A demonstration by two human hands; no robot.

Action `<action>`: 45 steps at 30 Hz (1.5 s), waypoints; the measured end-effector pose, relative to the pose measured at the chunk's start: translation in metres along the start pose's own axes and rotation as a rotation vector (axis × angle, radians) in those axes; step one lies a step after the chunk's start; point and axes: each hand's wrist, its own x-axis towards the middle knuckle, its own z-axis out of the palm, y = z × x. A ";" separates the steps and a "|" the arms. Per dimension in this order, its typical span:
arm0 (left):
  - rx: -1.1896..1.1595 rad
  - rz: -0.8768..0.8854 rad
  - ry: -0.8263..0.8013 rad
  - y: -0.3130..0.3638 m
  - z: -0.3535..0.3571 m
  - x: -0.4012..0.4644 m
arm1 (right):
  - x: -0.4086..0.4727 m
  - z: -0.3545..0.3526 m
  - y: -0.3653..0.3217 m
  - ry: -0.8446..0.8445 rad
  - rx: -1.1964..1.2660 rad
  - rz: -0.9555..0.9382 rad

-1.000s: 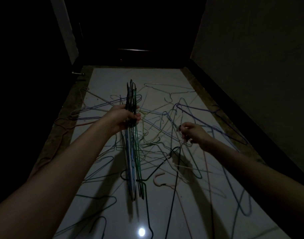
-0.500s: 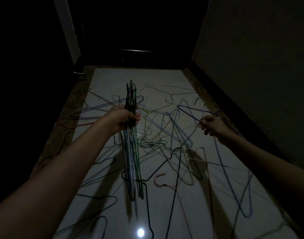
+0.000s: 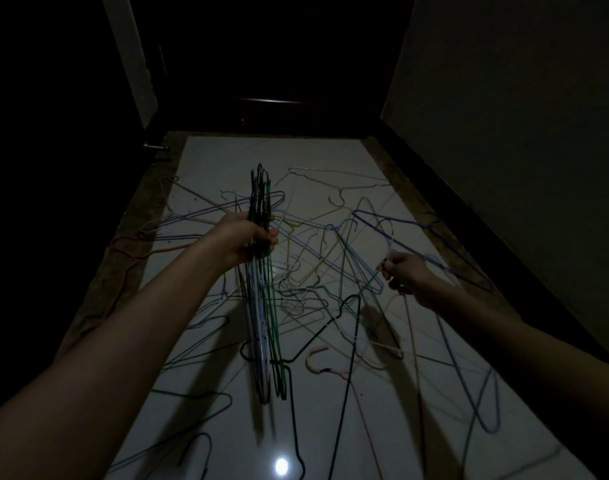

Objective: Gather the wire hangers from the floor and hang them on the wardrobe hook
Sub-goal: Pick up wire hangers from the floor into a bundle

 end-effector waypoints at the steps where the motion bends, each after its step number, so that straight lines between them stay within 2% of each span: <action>1: -0.001 -0.003 0.003 0.000 0.000 0.000 | 0.000 0.004 -0.003 0.004 0.015 0.002; 11: -0.009 -0.017 0.006 -0.002 -0.003 0.002 | -0.006 0.034 -0.012 -0.053 0.121 0.056; 21: -0.017 -0.025 -0.002 -0.004 -0.010 0.004 | -0.005 -0.008 -0.006 -0.116 -0.005 0.040; 29: 0.113 -0.072 0.037 -0.015 -0.017 0.005 | -0.002 -0.013 0.001 -0.059 0.049 0.003; 36: 0.295 -0.124 0.044 -0.042 -0.029 0.004 | 0.007 0.010 0.004 0.102 0.119 0.137; 41: 0.394 -0.163 0.064 -0.068 -0.028 0.014 | 0.006 0.017 0.001 0.062 0.104 0.090; 45: 0.313 -0.163 0.061 -0.090 -0.023 0.025 | 0.010 0.018 0.013 0.044 0.078 0.090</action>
